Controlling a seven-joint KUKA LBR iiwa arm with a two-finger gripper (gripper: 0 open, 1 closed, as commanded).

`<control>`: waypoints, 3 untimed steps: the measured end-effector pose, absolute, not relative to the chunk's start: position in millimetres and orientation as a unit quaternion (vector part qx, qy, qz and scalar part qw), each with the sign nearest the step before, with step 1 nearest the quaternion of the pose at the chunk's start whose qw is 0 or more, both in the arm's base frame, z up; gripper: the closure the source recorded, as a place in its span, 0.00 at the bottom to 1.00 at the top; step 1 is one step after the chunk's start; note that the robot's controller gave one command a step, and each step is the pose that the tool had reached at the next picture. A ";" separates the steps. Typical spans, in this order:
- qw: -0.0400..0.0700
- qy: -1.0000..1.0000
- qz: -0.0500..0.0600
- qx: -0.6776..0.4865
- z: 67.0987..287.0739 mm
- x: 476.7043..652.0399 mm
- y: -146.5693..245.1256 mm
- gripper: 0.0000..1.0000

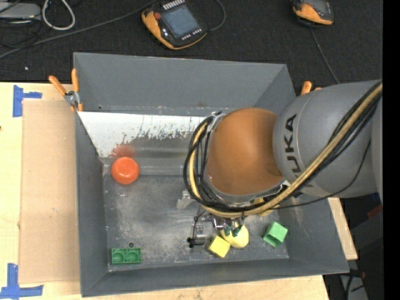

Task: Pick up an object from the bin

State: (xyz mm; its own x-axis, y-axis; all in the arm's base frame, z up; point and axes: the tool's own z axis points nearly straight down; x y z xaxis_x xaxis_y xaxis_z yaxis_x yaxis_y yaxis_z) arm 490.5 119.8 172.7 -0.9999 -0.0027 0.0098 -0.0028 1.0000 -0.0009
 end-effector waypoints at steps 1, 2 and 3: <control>0.001 -1.000 0.000 -0.001 176.7 492.5 119.0 0.00; 0.003 -1.000 0.000 -0.019 229.2 503.5 78.5 0.00; 0.003 -1.000 0.000 -0.013 235.7 490.8 75.8 0.00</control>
Offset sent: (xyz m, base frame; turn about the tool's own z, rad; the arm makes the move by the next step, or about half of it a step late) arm 0.0136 -0.0435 0.0597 0.0424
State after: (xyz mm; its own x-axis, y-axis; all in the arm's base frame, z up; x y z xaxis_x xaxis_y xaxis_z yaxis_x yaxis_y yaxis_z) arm 490.8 75.8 235.7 -0.9997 0.0255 0.0067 0.0255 0.9997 0.0000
